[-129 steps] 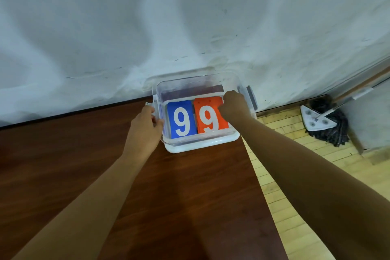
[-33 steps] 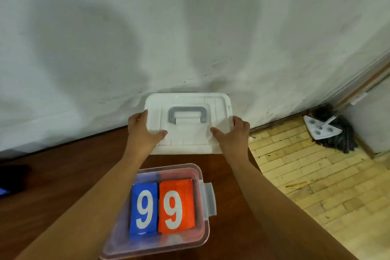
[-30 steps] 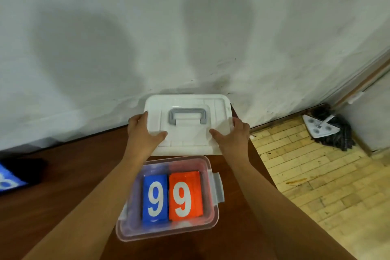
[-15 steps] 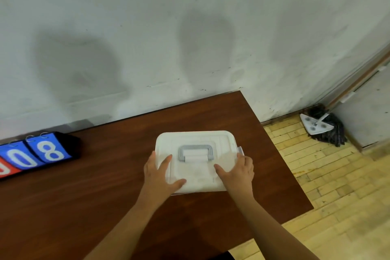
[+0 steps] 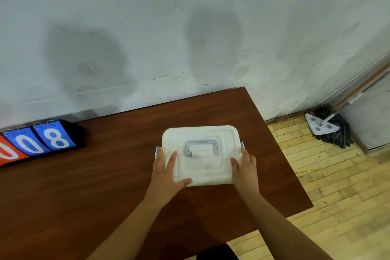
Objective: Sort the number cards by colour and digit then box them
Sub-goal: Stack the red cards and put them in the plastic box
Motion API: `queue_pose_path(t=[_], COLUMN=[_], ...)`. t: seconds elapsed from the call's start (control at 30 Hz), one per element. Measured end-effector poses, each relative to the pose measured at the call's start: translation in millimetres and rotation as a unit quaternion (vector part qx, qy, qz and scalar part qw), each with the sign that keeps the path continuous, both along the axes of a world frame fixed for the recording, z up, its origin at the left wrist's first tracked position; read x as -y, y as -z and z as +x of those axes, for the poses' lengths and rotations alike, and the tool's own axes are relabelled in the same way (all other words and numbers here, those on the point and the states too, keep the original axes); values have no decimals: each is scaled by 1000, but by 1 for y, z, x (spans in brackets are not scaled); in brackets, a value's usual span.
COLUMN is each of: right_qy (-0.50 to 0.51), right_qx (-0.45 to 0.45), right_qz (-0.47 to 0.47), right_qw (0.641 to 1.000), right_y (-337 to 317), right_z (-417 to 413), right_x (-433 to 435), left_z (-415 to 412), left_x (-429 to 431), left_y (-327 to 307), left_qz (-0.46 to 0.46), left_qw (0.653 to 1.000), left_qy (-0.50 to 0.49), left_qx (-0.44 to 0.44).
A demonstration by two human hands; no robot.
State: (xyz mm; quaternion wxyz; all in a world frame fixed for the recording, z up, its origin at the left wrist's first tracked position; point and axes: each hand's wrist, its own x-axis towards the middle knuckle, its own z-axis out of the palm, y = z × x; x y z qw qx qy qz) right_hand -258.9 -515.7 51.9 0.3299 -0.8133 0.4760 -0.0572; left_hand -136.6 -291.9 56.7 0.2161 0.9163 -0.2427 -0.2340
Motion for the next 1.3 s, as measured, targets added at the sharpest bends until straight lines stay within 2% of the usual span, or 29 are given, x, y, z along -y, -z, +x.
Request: queue_pose_path(t=[0.2,0.27,0.33,0.4,0.47,0.53,0.63,0.73,0.87,1.1,1.2,1.3], right_qy=[22,29,39,51,61,63,45,38,38,52,32,-30], right_qx=[-10,-19,-11,5,12,7,-14,-8,1,0,6,-18], right_qz=[19,14,72,131,136,120,96,111,111,30,27,45], right_qw=[1000,999,997,990,989,991,994,993,993,998,999,998], right_y=[5,6,6,4,1,-3,-8,-10,-8,-7,-9,-12], right_z=[3,2,5,10,16,23,39,53,64,75,75,74], right_x=[12,17,24,30,35,38,40,39,35,23,24,32], left_z=[5,9,15,22,28,31,30,26,22,18,19,26], left_x=[4,2,3,9,14,16,15,18,20,24,24,14], left_y=[6,7,7,5,5,5,4,1,-3,-4,-5,-4], left_qz=[27,12,3,-22,-69,-98,-115,-124,-94,-65,-51,-35], left_qw=[999,999,995,981,948,926,923,924,942,957,960,968], left_qy=[-11,-38,-92,-188,-274,-304,-323,-336,-319,-281,-273,-248], left_qx=[-25,2,32,-33,-148,-200,-173,-132,-51,35,32,-3])
